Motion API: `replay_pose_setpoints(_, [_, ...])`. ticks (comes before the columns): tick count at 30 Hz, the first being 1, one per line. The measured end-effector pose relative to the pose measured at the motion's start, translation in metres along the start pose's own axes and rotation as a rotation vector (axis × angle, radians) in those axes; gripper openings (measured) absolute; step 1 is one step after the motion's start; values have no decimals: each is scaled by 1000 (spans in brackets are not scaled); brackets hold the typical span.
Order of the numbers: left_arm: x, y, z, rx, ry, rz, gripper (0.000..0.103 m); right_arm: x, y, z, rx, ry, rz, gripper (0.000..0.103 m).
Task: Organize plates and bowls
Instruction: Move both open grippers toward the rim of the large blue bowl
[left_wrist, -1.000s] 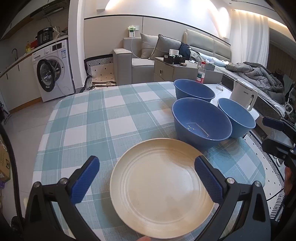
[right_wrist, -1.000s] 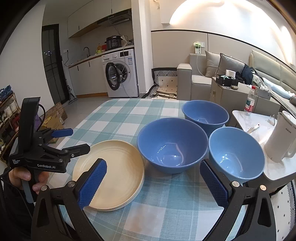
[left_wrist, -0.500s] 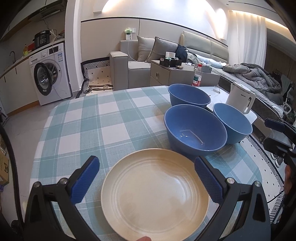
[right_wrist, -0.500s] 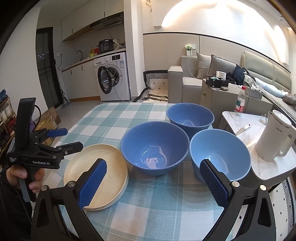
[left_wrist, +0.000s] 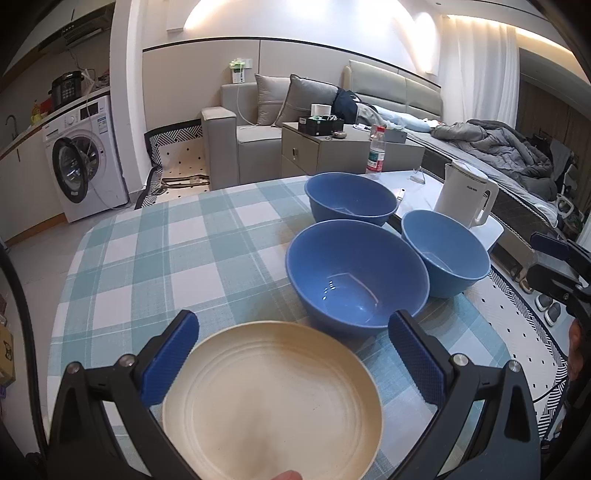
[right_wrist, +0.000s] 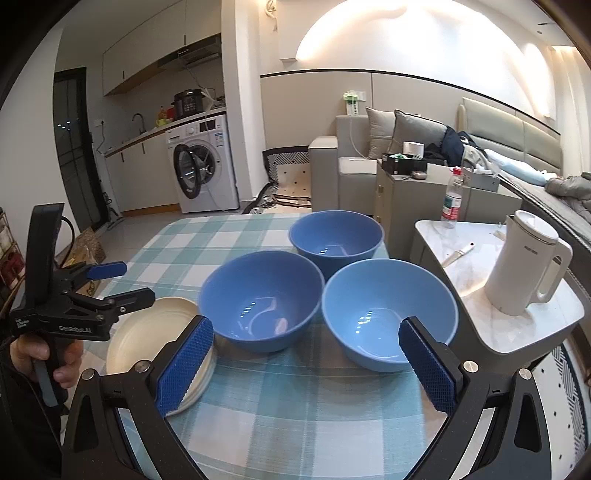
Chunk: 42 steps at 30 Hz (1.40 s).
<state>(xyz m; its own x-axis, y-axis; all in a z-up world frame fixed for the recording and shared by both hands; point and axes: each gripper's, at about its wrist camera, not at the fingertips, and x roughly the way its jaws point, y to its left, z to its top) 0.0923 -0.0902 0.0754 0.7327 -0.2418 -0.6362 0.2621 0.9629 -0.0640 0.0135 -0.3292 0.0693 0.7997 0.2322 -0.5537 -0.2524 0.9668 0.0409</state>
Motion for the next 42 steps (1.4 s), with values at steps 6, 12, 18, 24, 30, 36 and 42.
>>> replay_pose_setpoints(6, [9, -5, 10, -9, -4, -15, 103, -3, -18, 1, 27, -7, -22, 102])
replay_pose_setpoints(12, [20, -7, 19, -14, 14, -20, 103, 2, -31, 5, 45, -2, -33, 102])
replay_pose_setpoints(18, [34, -5, 31, -14, 27, -17, 103, 13, -39, 9, 45, 15, -43, 102])
replay_pose_setpoints(24, [46, -4, 41, -35, 37, -21, 103, 28, -45, 14, 50, 37, -40, 102])
replay_pose_setpoints(30, [60, -9, 48, -16, 54, -25, 103, 34, -52, 21, 63, 44, -46, 102])
replay_pose_setpoints(36, [69, -9, 54, -16, 60, -39, 103, 37, -63, 32, 89, 34, -66, 102])
replay_pose_setpoints(42, [76, 0, 65, -22, 47, -31, 103, 46, -73, 47, 117, 27, -87, 102])
